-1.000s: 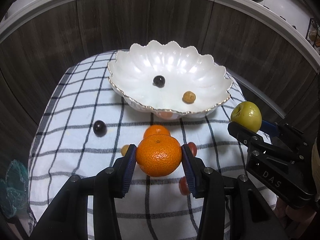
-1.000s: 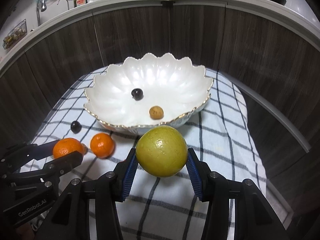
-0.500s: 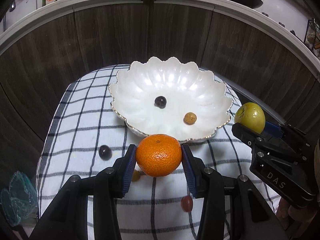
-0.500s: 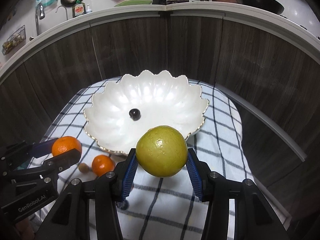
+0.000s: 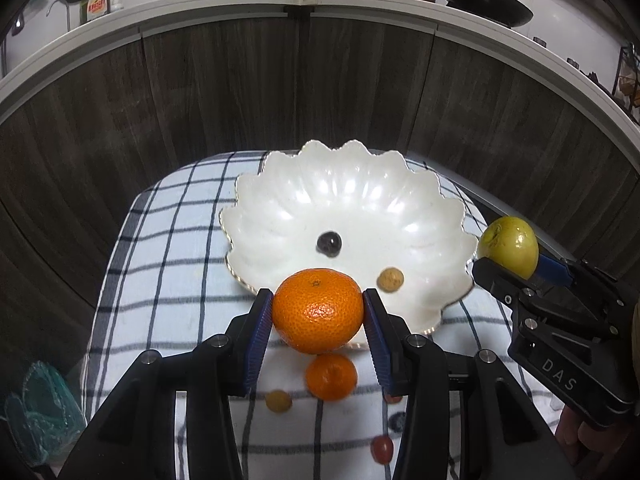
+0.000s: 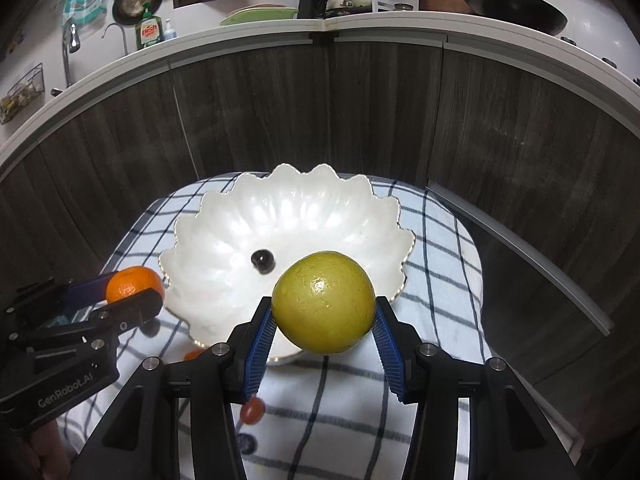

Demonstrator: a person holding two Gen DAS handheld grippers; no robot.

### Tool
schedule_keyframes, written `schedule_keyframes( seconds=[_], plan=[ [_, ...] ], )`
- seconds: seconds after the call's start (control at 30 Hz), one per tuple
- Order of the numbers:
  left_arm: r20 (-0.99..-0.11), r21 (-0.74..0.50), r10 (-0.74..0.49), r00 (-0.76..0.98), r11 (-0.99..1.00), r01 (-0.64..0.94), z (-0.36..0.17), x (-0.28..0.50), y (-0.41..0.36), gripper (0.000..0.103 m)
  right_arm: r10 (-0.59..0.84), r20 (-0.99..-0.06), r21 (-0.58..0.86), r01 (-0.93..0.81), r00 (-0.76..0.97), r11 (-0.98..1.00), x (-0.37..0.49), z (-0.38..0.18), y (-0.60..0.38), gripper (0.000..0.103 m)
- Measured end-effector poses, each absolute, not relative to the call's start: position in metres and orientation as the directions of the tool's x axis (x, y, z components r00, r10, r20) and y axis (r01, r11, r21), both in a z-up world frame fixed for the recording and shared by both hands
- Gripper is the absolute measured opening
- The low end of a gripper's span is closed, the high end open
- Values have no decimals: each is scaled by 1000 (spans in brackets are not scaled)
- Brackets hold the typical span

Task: Organize fruits
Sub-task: 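Lift the mandarin and yellow-green fruit and carry both over the bowl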

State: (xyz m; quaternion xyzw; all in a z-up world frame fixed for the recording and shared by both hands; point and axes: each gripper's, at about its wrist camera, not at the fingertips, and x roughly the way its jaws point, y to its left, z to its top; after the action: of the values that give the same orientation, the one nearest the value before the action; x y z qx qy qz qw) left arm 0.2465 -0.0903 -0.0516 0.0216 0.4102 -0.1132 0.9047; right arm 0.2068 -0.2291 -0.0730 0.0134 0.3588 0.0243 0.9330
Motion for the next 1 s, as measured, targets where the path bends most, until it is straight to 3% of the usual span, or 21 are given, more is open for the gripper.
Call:
schedule_keyframes(
  seconds=[1.0],
  plan=[
    [-807,-55,-166,566,977,208,-89,313,-94,45,27,-726,41,4,688,999,270,-96,-239,50]
  ],
)
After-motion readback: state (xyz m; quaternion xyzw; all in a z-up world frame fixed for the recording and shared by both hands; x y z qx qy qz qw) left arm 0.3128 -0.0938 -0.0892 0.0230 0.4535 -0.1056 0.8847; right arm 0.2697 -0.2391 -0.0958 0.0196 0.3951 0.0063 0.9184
